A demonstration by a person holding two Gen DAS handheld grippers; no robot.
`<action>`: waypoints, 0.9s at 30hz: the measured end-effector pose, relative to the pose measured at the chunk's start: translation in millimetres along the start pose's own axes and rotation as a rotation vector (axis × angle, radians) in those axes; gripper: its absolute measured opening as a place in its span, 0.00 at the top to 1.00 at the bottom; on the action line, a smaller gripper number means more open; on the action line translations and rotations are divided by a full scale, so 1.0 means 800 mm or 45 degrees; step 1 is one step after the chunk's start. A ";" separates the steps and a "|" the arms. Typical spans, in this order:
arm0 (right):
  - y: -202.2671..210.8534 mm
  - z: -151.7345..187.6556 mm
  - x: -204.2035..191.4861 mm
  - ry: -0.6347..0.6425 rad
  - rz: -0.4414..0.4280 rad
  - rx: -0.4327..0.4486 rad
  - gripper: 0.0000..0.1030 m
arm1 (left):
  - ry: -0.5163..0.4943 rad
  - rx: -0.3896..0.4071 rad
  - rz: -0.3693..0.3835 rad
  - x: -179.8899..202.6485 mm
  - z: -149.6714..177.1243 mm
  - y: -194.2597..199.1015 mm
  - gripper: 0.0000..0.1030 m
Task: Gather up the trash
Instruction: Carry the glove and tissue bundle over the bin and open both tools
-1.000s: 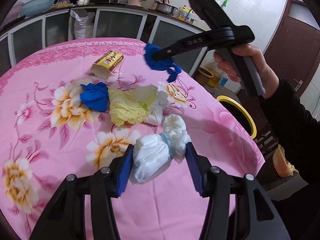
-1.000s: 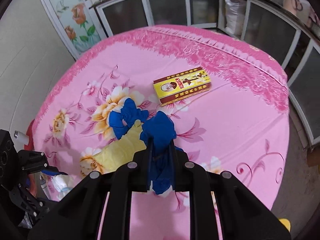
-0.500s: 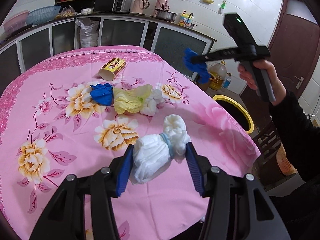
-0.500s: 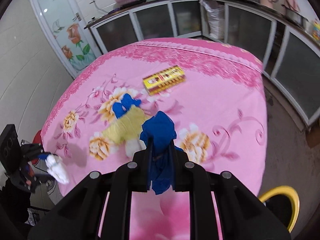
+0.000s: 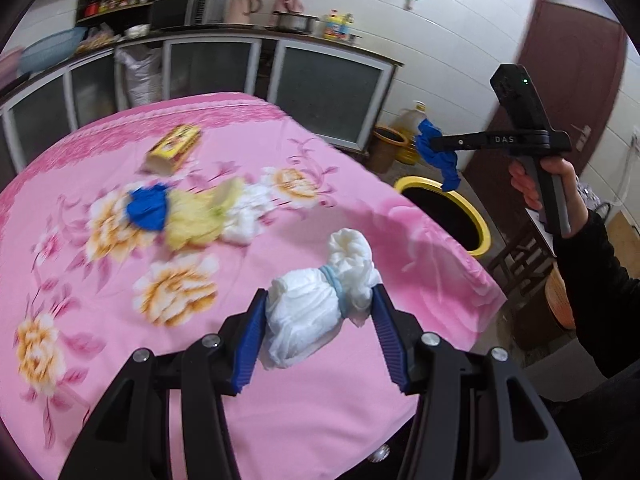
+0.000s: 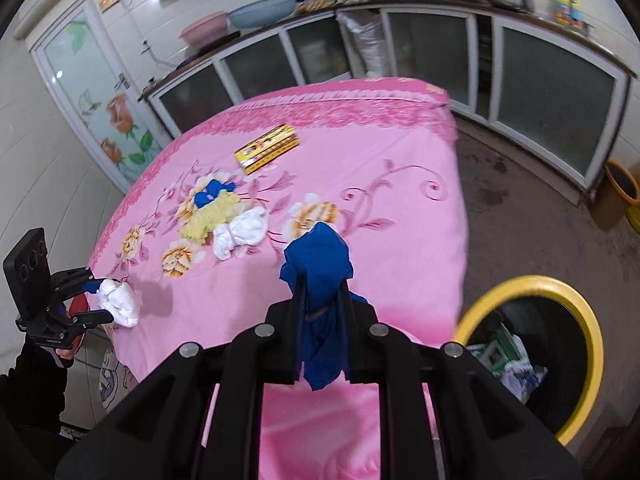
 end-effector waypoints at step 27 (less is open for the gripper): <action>0.145 0.112 0.205 -0.408 0.303 0.212 0.86 | -0.405 0.041 0.240 0.300 -0.173 -0.164 0.52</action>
Point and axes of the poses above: each gripper's, at about its wrist camera, not at the fingertips, and y roughly against the way its jaws point, x to its right, z to its underside, the point moved 6 cm from there along -y, roughly the way its jaws point, and after that the axes turned 14 degrees about -z, right-handed, at the moved point
